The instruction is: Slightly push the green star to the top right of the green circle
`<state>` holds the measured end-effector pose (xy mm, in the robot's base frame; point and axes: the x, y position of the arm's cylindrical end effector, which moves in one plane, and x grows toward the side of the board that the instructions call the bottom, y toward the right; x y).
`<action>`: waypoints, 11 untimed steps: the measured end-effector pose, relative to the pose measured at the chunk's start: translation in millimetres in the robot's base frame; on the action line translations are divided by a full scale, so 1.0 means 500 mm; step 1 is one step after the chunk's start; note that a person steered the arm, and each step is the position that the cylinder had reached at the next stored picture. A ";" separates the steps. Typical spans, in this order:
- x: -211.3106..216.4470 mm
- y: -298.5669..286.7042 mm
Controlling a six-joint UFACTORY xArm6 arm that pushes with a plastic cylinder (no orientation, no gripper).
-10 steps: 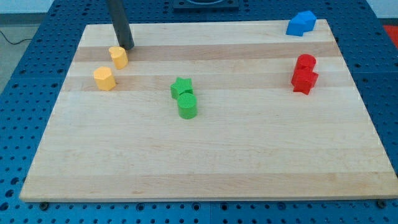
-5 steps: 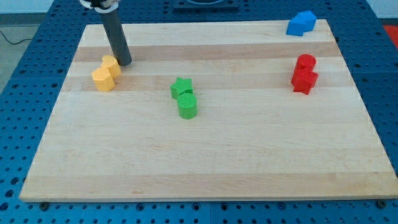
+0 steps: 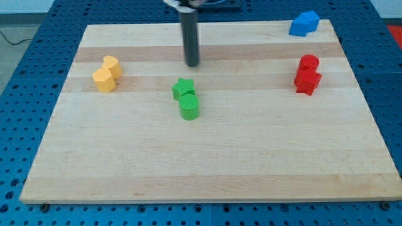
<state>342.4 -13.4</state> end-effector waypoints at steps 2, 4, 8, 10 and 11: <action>0.241 0.127; 0.318 -0.037; 0.262 -0.108; 0.218 -0.141; 0.204 -0.162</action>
<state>444.4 -94.2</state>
